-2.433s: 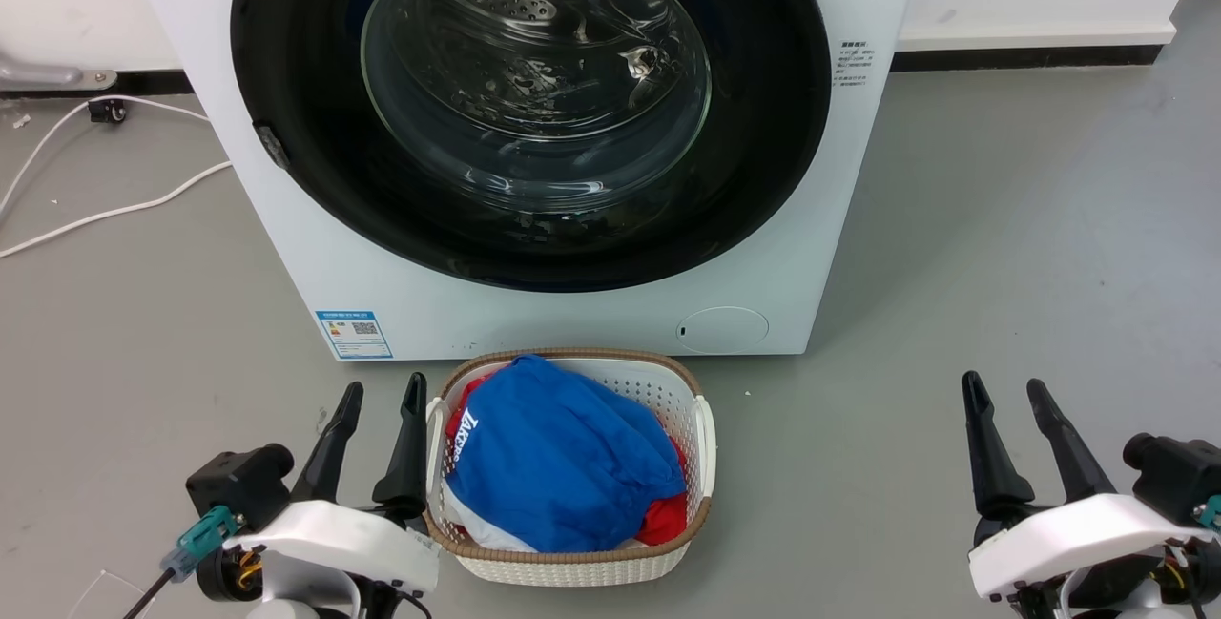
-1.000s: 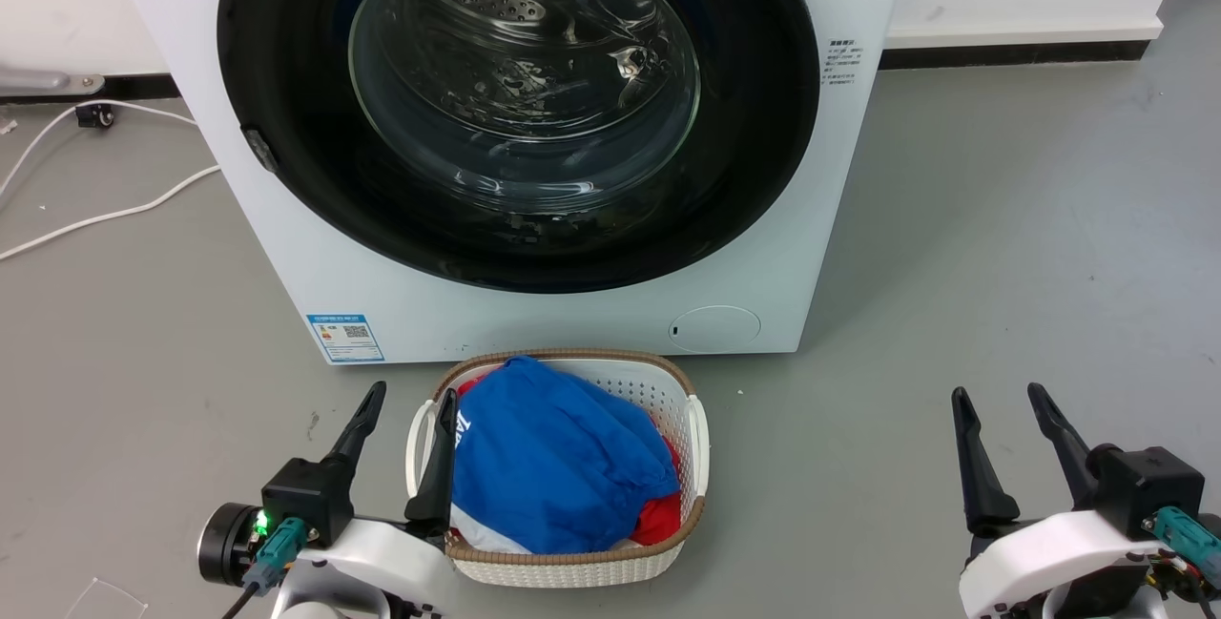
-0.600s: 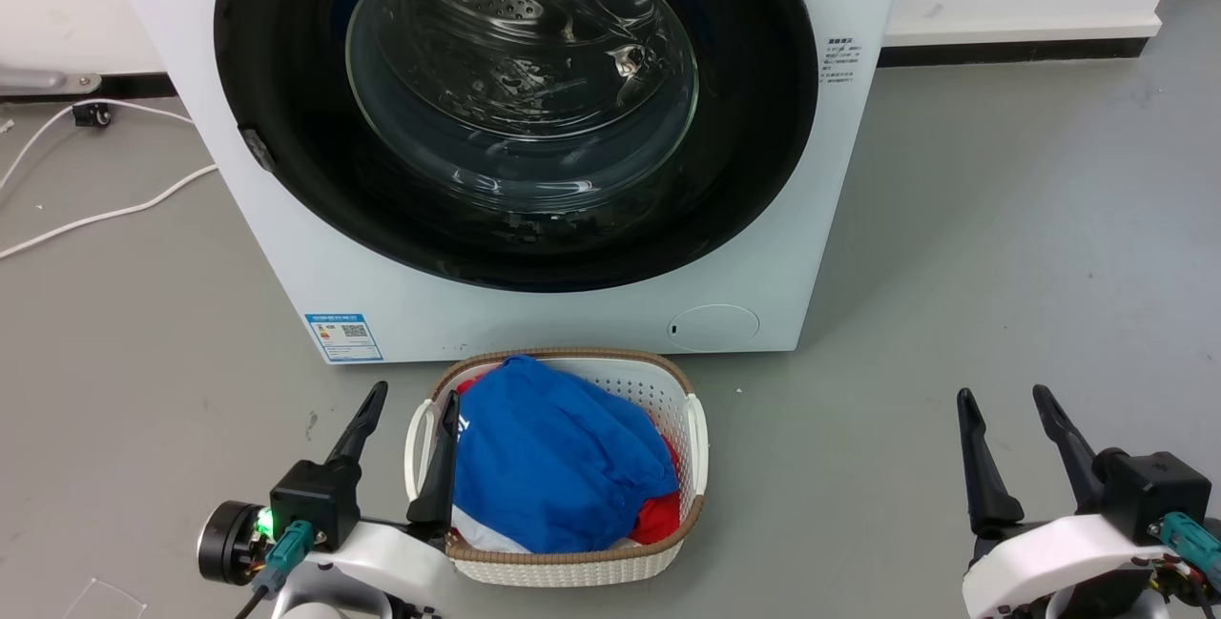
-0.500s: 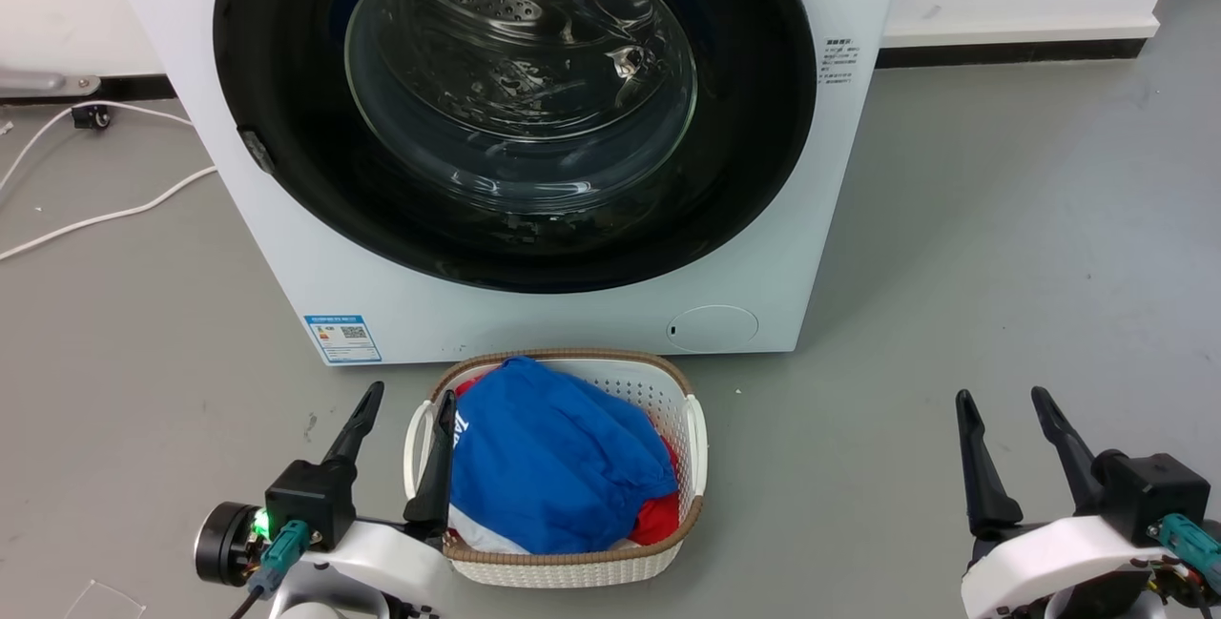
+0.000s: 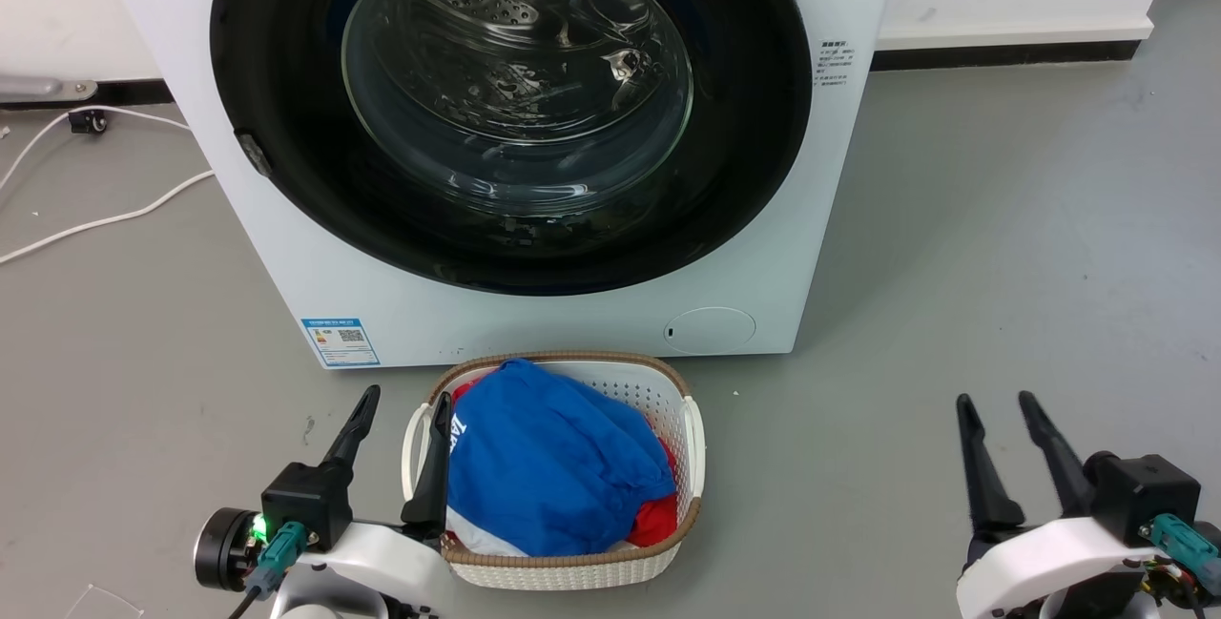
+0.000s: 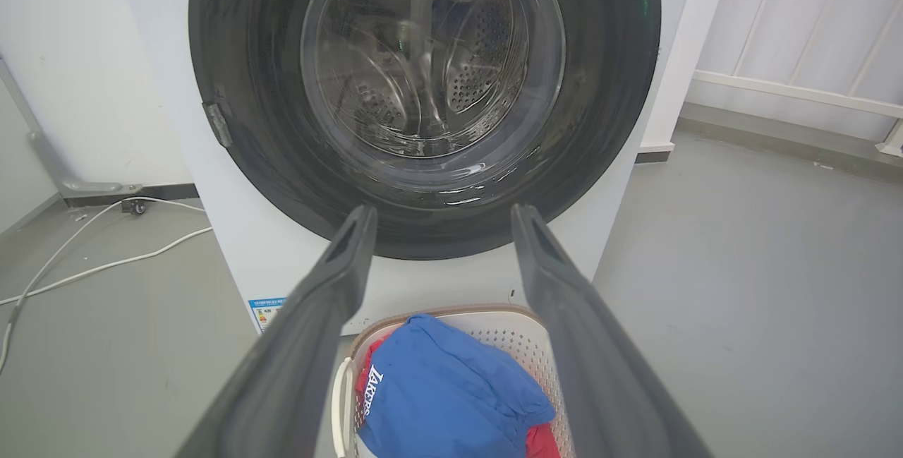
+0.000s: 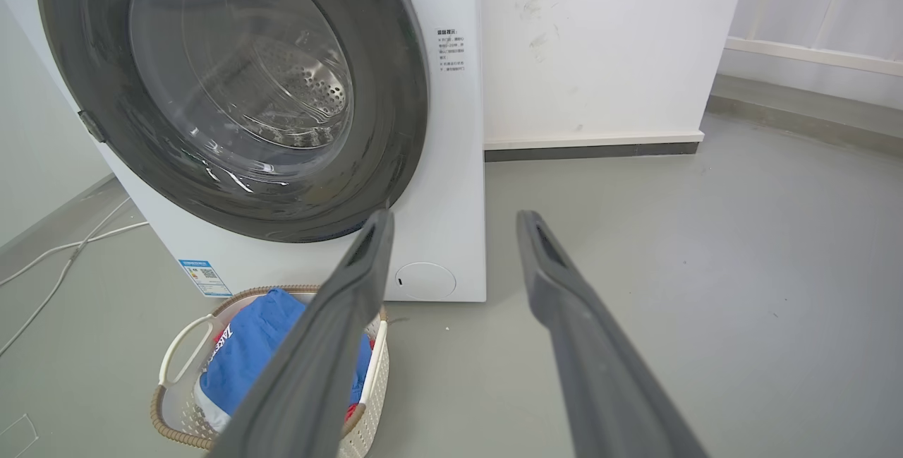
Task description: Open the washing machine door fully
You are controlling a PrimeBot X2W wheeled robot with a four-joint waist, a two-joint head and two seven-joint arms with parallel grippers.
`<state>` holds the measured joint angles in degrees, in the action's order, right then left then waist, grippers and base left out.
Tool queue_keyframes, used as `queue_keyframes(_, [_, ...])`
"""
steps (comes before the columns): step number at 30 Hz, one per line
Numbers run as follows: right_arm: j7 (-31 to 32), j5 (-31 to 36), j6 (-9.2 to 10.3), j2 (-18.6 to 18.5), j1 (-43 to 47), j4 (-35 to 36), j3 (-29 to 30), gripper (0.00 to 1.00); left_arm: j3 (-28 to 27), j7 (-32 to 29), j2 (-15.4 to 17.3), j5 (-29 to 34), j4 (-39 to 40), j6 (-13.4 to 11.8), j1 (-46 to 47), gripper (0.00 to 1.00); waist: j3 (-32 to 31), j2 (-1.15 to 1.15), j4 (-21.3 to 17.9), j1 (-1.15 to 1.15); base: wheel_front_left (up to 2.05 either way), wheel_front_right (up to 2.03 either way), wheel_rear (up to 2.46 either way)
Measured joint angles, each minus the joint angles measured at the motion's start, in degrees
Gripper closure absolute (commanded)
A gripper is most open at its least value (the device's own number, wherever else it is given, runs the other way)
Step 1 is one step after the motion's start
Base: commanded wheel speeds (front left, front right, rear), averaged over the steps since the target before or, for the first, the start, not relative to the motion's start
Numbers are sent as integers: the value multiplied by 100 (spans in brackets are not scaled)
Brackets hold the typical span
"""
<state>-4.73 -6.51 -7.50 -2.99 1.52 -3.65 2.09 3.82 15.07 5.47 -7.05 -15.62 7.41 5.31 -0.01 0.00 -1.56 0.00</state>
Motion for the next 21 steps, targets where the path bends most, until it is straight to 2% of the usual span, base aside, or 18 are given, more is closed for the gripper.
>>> queue_keyframes(4, [43,-94,0,0,-2,-9,-23,100,-16,0,2,0,-21,0,1,0,6,0,-10,0,0,0,0])
queue_keyframes(7, [107,-857,0,3,-13,-73,-10,100,-26,0,1,-1,-23,0,1,0,11,0,-23,0,0,0,0])
queue_keyframes(9, [166,-2348,1,1,-46,-196,9,100,-30,0,-3,-1,-23,0,1,0,14,0,-33,0,0,0,0])
queue_keyframes(13, [420,-4747,2,-1,-219,-363,-18,100,-35,0,-34,-1,2,1,1,0,45,0,-41,0,0,0,0])
queue_keyframes(17, [684,-6516,1,20,-517,-367,175,100,-59,0,-51,-8,53,7,59,0,143,0,-47,0,0,0,0])
queue_keyframes(21, [1043,-7764,2,12,-1038,-453,639,100,-69,0,-71,-7,194,8,216,0,348,0,-35,0,0,0,0])
